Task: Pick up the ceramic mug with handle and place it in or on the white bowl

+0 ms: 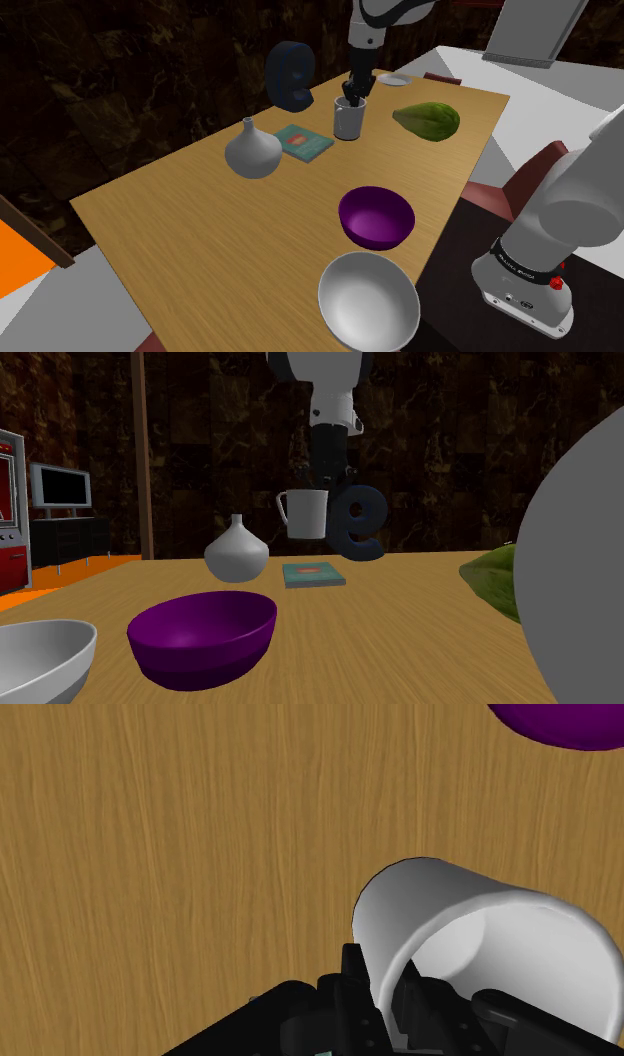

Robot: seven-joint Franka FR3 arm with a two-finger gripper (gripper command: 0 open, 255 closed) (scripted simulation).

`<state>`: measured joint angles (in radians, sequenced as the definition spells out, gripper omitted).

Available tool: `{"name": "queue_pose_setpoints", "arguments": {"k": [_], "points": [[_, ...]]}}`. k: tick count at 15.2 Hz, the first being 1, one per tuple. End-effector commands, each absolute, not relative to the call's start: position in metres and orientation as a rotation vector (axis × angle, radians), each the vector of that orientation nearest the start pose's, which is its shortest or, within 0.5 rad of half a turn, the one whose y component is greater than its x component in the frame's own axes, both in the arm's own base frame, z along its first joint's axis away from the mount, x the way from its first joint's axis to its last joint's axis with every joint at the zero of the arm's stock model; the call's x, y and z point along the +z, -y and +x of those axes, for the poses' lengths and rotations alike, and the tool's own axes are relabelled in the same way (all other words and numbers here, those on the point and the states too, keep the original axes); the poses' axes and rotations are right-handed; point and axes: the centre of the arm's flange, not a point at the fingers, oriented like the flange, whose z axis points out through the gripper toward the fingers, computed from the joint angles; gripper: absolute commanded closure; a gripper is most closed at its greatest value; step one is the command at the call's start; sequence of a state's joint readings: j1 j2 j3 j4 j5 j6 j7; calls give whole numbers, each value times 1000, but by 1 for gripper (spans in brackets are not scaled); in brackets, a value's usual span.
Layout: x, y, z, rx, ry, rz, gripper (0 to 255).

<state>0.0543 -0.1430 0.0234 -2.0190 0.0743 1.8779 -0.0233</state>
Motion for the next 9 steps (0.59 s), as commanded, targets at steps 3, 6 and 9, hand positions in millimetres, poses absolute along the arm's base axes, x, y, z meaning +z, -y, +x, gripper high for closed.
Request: {"name": "queue_pose_setpoints", "arguments": {"k": [3, 6, 9], "points": [[517, -82, 478, 0, 120, -3072, 255], [519, -110, 449, 0, 120, -3072, 255], [521, -137, 421, 0, 120, -3072, 255]]}}
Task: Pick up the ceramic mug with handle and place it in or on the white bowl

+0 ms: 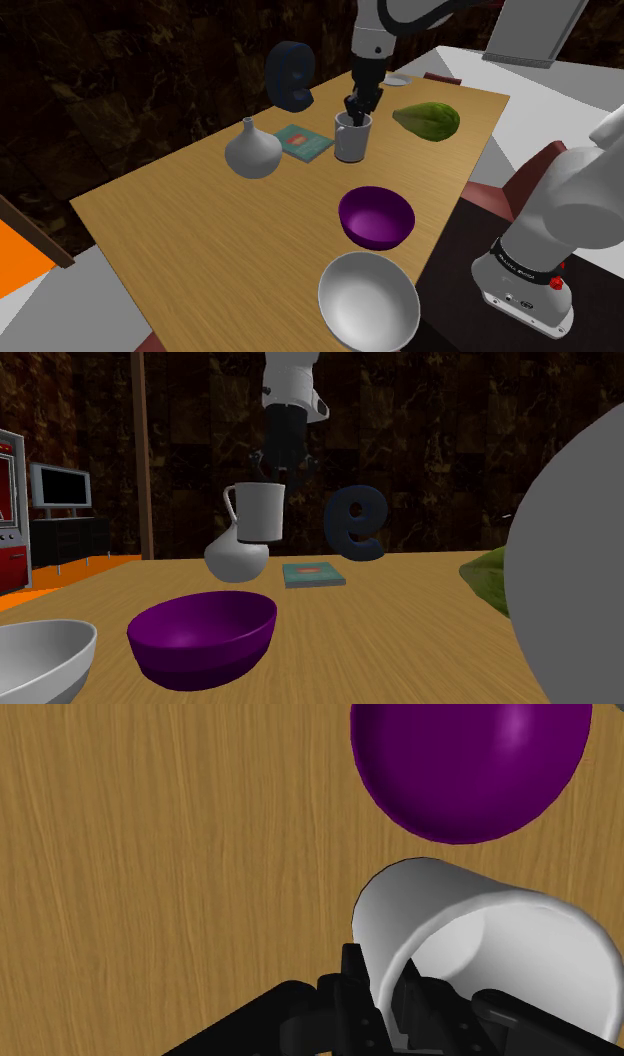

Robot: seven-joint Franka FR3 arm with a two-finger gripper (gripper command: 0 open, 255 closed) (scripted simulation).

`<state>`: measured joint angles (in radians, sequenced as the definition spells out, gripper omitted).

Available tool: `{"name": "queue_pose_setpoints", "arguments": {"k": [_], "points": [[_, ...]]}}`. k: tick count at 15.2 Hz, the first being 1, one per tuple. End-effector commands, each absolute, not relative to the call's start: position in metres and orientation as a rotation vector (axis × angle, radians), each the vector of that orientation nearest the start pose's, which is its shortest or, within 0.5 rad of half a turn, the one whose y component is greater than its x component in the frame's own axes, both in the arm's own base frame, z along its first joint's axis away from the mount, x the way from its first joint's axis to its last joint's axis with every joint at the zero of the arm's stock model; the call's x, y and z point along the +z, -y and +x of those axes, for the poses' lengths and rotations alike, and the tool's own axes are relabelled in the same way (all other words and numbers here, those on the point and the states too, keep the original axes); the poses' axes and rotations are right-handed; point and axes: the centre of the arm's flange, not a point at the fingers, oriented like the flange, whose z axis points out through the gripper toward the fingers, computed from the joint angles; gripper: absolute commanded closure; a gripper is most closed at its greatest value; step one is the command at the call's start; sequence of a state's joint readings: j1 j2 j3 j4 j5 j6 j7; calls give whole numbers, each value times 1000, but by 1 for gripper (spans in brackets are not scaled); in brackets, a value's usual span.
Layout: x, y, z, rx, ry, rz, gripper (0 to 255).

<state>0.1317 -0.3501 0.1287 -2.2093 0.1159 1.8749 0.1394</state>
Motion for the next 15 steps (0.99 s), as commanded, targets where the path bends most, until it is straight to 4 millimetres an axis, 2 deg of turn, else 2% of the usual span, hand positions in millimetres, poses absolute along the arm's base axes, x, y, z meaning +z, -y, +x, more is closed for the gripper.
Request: {"name": "queue_pose_setpoints", "arguments": {"k": [1, 15], "points": [[521, -147, 412, 0, 120, -3072, 255], [530, -276, 280, 0, 120, -3072, 255]]}}
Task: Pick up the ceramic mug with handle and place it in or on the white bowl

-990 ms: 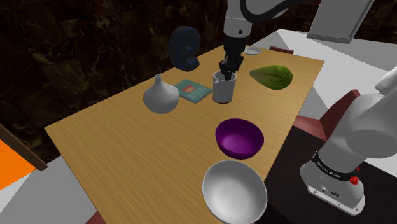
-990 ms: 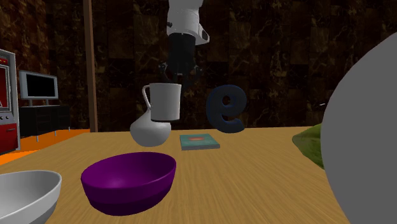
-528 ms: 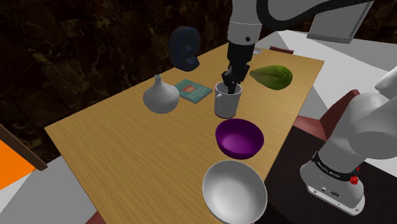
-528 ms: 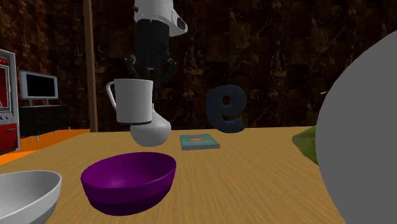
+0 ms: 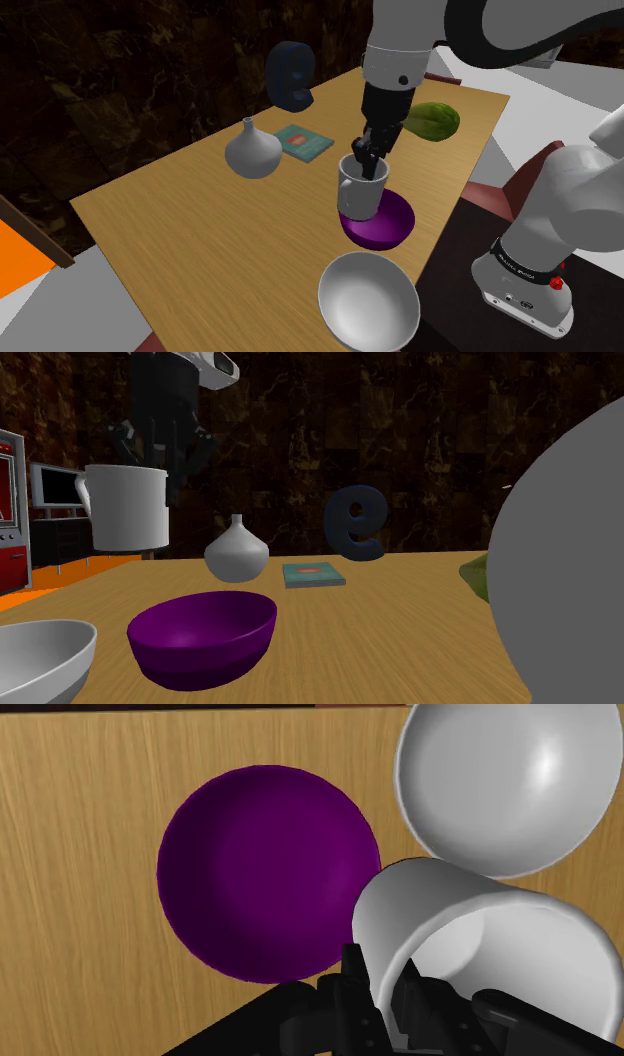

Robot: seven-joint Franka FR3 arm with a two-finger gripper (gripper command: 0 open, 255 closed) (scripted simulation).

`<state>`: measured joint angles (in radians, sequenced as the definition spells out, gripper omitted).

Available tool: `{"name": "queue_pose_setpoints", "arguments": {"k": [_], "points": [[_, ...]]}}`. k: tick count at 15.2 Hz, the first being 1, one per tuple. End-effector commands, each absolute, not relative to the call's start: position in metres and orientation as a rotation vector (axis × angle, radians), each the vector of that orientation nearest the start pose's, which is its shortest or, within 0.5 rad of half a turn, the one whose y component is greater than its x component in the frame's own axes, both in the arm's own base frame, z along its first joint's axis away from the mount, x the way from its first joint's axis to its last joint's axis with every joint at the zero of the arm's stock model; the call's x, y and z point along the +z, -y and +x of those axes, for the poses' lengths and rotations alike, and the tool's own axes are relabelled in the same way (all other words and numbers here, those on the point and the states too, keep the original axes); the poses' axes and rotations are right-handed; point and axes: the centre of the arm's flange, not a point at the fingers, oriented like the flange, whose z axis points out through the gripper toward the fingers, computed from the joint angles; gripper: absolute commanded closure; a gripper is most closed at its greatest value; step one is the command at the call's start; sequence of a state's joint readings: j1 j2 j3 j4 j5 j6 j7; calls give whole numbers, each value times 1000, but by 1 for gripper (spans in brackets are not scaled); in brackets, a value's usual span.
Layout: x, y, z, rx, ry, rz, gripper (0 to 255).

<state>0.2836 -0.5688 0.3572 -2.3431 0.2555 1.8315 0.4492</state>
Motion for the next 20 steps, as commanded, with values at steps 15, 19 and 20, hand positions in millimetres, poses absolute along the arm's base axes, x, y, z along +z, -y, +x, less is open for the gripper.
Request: {"name": "queue_pose_setpoints", "arguments": {"k": [15, 19, 20], "points": [[510, -367, 187, 0, 120, -3072, 255], [489, -367, 187, 0, 120, -3072, 255], [484, -367, 187, 0, 120, -3072, 255]]}}
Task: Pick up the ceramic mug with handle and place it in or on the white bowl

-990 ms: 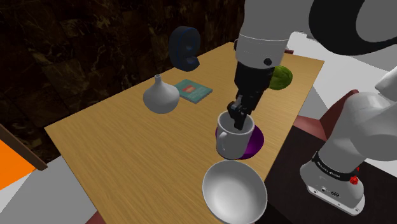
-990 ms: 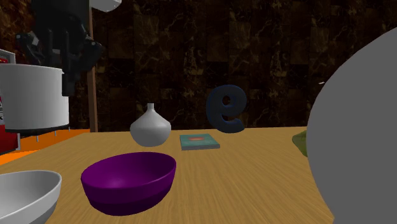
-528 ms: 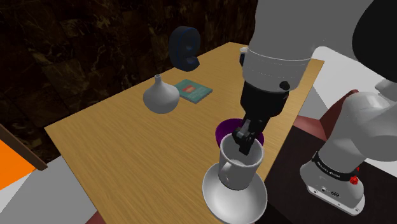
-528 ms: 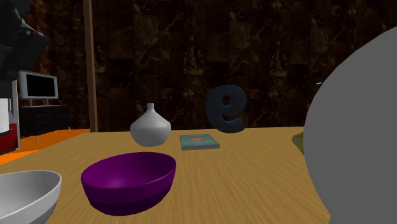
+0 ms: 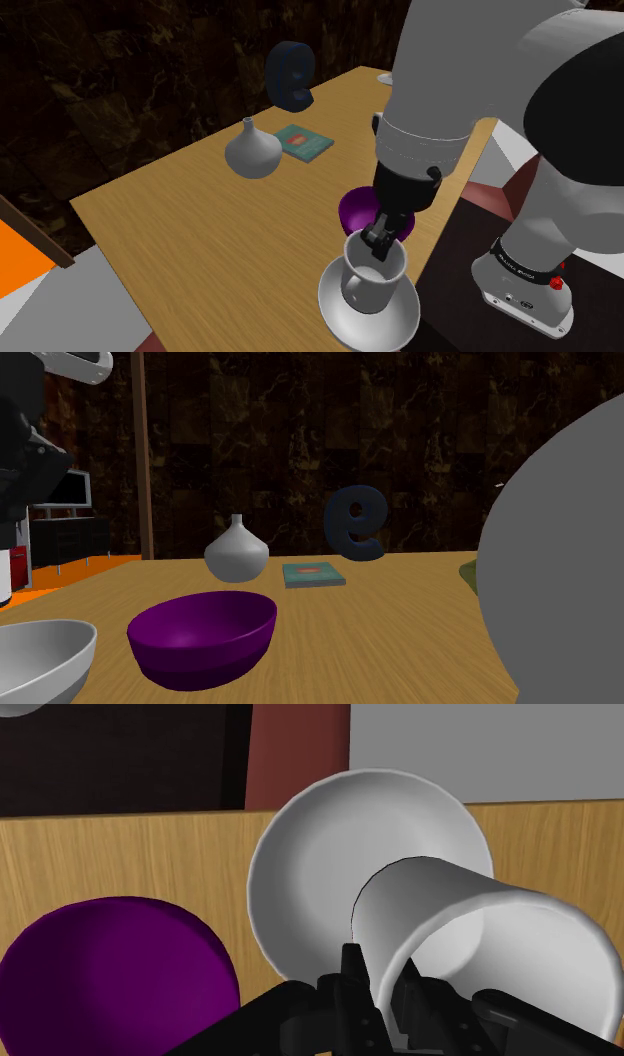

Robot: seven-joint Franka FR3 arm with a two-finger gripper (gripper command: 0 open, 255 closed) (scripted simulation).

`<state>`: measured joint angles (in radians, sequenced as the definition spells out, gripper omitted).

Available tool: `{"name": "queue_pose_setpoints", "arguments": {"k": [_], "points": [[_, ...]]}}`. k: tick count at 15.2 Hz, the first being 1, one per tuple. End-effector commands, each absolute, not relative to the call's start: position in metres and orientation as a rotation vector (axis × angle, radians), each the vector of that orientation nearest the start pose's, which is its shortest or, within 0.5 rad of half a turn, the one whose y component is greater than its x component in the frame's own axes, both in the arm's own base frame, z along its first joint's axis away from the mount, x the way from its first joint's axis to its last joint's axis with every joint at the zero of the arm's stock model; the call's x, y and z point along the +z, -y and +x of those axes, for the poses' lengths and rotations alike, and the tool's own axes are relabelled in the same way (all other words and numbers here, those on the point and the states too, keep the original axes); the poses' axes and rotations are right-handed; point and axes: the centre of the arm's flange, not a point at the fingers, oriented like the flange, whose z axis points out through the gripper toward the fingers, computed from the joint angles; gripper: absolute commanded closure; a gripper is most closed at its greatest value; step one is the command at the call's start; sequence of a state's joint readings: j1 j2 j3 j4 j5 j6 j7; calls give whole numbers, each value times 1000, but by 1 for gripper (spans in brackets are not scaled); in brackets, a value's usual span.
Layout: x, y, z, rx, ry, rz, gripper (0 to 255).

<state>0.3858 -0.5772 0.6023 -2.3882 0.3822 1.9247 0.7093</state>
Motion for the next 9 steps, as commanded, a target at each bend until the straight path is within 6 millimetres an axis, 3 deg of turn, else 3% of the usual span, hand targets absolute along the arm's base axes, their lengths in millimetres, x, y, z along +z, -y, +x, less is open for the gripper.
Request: {"name": "queue_pose_setpoints", "arguments": {"k": [1, 7, 9], "points": [[479, -367, 187, 0, 120, -3072, 255], [444, -367, 187, 0, 120, -3072, 255], [444, -367, 187, 0, 120, -3072, 255]]}}
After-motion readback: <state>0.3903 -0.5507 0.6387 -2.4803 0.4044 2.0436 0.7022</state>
